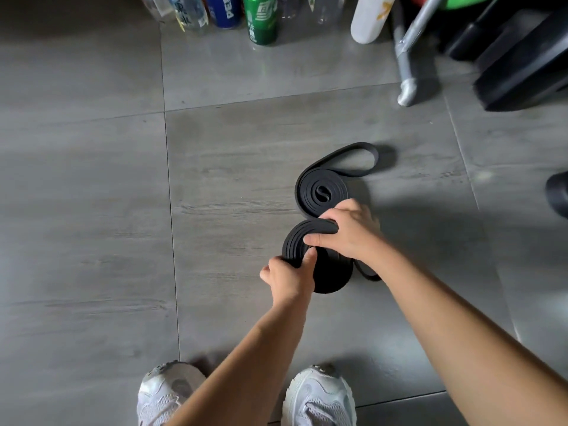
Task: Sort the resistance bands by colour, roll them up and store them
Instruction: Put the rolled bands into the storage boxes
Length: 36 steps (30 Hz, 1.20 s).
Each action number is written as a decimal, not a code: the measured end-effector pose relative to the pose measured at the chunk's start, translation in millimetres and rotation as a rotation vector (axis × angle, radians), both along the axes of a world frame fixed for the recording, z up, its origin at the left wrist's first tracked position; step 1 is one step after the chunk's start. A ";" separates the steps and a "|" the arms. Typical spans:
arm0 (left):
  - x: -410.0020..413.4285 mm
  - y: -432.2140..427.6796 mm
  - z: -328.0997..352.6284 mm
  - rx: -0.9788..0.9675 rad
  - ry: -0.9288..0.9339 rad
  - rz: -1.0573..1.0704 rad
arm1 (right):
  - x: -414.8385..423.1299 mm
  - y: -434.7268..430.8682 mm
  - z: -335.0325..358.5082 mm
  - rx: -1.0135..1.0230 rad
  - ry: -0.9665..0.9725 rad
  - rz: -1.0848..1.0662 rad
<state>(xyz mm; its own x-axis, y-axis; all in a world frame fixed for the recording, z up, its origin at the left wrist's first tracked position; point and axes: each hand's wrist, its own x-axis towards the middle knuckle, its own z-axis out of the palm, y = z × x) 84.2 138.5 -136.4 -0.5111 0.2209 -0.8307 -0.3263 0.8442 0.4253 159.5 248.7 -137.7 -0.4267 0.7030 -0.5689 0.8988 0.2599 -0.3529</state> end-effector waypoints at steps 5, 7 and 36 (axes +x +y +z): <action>-10.1 -8.7 -8.9 0.056 -0.266 0.118 | 5.5 1.8 5.5 -0.063 -0.065 -0.176; -12.7 -11.7 -15.0 0.116 -0.393 0.164 | 8.5 1.6 4.7 -0.205 0.003 -0.273; 4.6 83.6 -12.8 0.345 -0.201 0.280 | -37.6 127.1 13.2 -0.287 0.013 0.084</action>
